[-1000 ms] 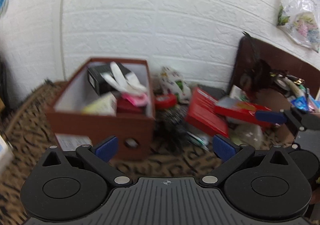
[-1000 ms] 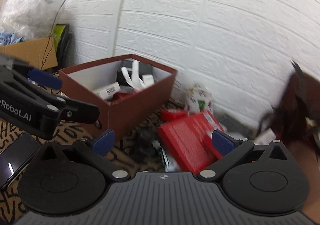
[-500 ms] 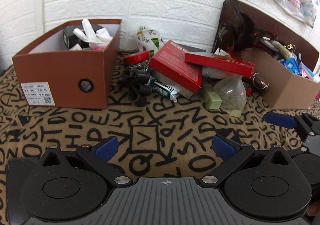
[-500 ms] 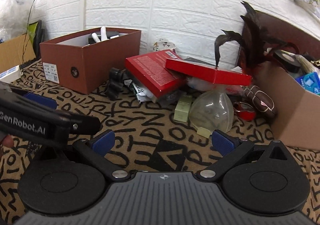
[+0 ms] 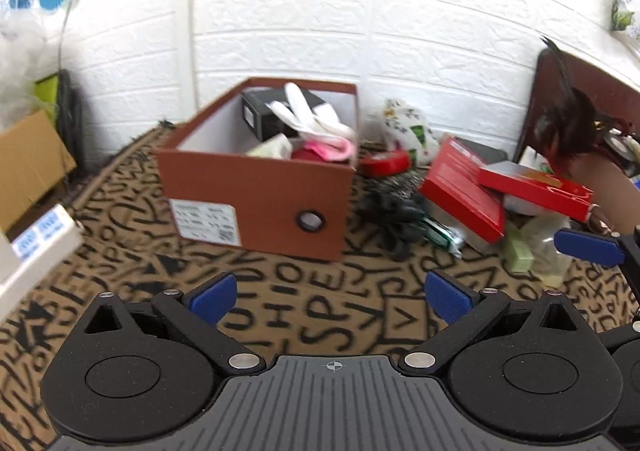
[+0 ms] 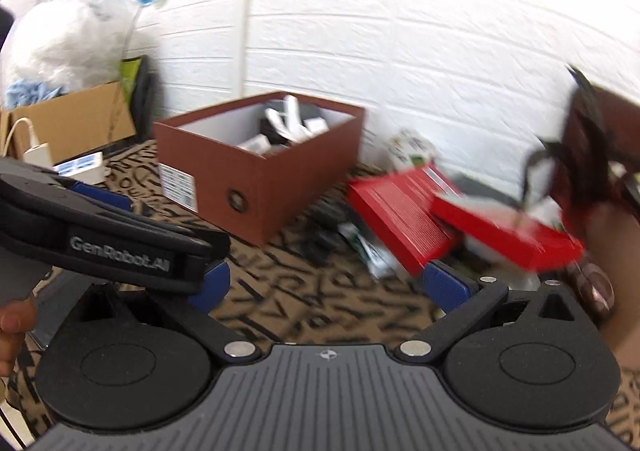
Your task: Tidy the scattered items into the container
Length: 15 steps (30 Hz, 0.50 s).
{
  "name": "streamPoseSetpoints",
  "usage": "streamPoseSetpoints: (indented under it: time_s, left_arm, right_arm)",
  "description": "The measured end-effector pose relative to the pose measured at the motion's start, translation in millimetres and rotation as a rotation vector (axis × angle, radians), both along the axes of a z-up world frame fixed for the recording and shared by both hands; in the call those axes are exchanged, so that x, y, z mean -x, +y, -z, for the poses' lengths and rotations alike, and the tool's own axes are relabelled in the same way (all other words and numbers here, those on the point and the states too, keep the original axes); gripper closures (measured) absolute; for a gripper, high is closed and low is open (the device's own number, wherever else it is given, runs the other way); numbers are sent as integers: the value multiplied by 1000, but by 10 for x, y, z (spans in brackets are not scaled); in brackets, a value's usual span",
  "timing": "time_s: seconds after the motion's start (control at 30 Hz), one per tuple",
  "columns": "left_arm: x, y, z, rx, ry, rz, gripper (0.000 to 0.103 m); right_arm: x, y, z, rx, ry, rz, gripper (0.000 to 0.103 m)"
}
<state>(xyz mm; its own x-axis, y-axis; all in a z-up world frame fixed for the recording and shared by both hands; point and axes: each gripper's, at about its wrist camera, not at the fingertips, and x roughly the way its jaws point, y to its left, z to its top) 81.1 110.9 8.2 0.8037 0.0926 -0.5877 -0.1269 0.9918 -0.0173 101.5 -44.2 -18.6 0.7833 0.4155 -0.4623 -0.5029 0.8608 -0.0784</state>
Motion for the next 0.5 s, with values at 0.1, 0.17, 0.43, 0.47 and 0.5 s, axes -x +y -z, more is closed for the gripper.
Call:
streamPoseSetpoints:
  time_s: [0.1, 0.17, 0.43, 0.47, 0.5]
  left_arm:
    - [16, 69, -63, -11, -10, -17, 0]
    - [20, 111, -83, -9, -12, -24, 0]
    - [29, 174, -95, 7, -5, -33, 0]
    - [30, 174, -100, 7, -6, -34, 0]
    - [32, 175, -108, 8, -9, -33, 0]
  right_arm:
    - [-17, 140, -60, 16, -13, -16, 0]
    - [-47, 188, -87, 15, -2, -20, 0]
    - [-43, 304, -122, 35, 2, -21, 0]
    - [-39, 310, -126, 38, 0, -20, 0]
    - [-37, 316, -130, 41, -2, -20, 0]
